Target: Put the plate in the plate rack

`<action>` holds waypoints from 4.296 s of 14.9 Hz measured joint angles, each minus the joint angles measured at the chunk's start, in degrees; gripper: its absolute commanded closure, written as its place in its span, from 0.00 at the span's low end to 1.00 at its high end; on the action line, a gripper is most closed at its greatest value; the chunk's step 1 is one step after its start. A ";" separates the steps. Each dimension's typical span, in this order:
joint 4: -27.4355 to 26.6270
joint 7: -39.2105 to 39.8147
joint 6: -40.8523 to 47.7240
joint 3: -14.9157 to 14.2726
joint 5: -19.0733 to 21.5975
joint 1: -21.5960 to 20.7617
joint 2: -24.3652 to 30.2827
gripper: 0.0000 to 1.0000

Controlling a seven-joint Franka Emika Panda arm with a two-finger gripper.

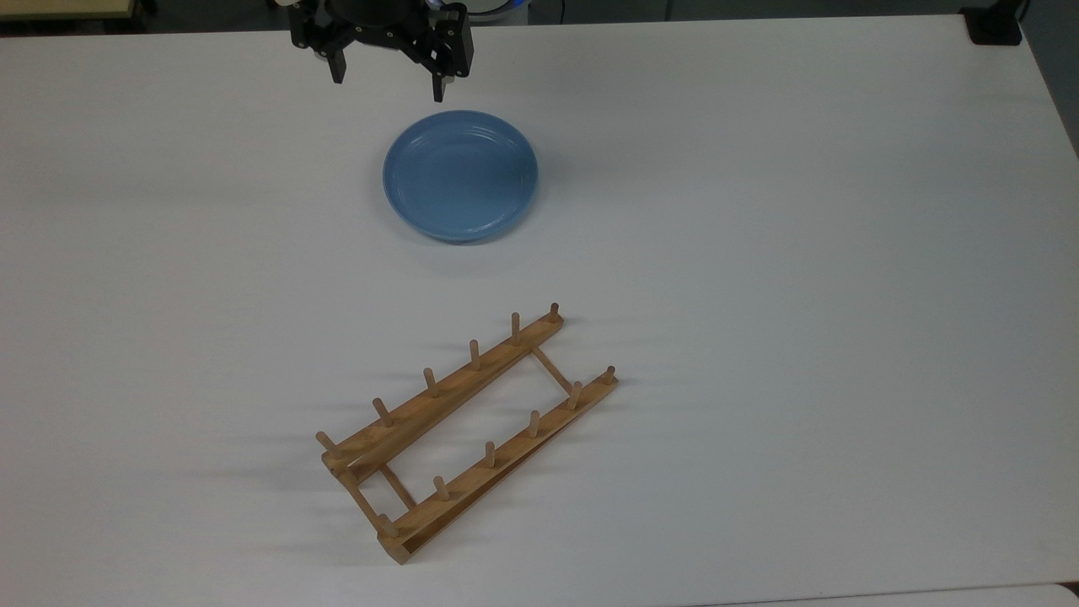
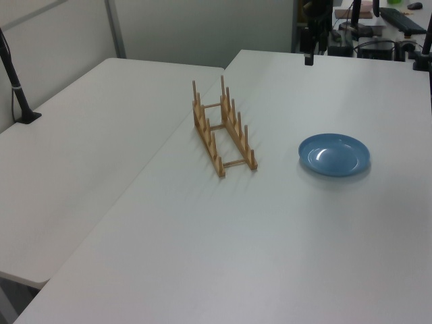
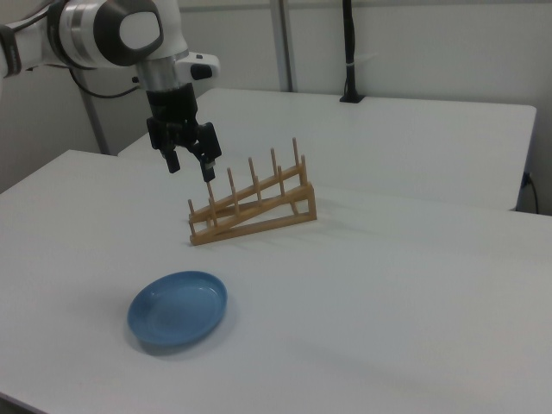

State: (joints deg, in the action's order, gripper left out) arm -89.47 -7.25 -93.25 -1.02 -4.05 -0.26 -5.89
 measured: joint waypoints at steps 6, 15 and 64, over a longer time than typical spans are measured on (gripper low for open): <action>0.00 0.00 0.00 -0.10 0.00 0.02 0.00 0.00; -1.24 18.94 2.83 -0.25 0.00 0.84 -0.01 0.00; -18.38 37.93 -19.84 -0.39 -5.52 4.50 -10.95 0.45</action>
State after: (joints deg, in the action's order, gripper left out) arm -107.85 30.67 -113.09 -1.41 -9.57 4.24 -16.83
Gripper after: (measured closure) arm 0.361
